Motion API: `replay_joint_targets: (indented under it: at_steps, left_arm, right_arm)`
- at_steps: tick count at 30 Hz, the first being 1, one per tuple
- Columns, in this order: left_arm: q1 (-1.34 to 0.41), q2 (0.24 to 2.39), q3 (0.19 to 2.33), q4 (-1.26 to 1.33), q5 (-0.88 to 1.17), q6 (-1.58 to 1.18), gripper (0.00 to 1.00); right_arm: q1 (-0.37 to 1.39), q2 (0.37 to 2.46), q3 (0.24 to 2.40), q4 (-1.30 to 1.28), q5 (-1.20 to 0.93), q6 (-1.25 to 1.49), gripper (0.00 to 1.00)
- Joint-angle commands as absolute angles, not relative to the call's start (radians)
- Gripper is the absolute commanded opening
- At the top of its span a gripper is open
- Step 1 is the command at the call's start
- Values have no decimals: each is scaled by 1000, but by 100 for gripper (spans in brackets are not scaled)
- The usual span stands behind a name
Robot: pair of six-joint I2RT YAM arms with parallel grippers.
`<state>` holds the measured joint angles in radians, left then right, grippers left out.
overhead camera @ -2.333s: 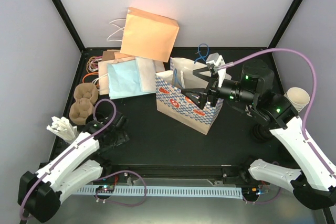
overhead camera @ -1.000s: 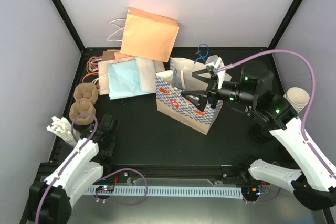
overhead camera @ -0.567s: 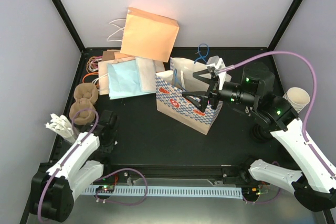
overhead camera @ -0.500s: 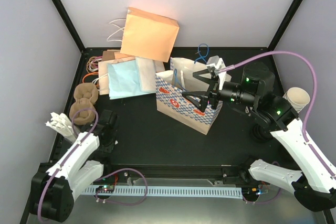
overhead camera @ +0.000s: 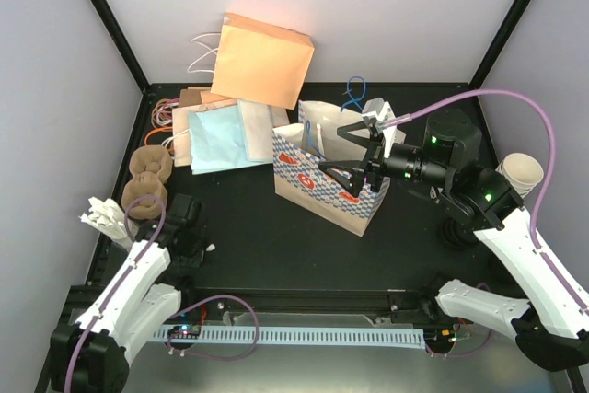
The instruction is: Pack the takeout coffee
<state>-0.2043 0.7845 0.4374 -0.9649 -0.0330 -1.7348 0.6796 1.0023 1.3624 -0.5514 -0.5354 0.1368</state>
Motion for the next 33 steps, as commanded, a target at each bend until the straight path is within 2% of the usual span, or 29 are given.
replay_joint_targets:
  at_steps: [1,7,19,24,33]
  left_arm:
    - [-204,761,440,-999,36,-1764,2]
    - [-247,753,429,-926,151,-1788,2]
    - [-444,752,573,-880,242,-1928,2]
    - [-540,752,670,-923,222,-1973,2]
    - [-552,662,759,-992,48,-1991,1]
  right_arm:
    - [684,1005,1355,-515,-556,144,100]
    - [684,1010,1356,-508,-564,147,100]
    - [684,1015,1356,-505,-561,143,100]
    - [684,1015,1359,-507,-559,144,100]
    - [684,1011,1354,-507,-560,143,100]
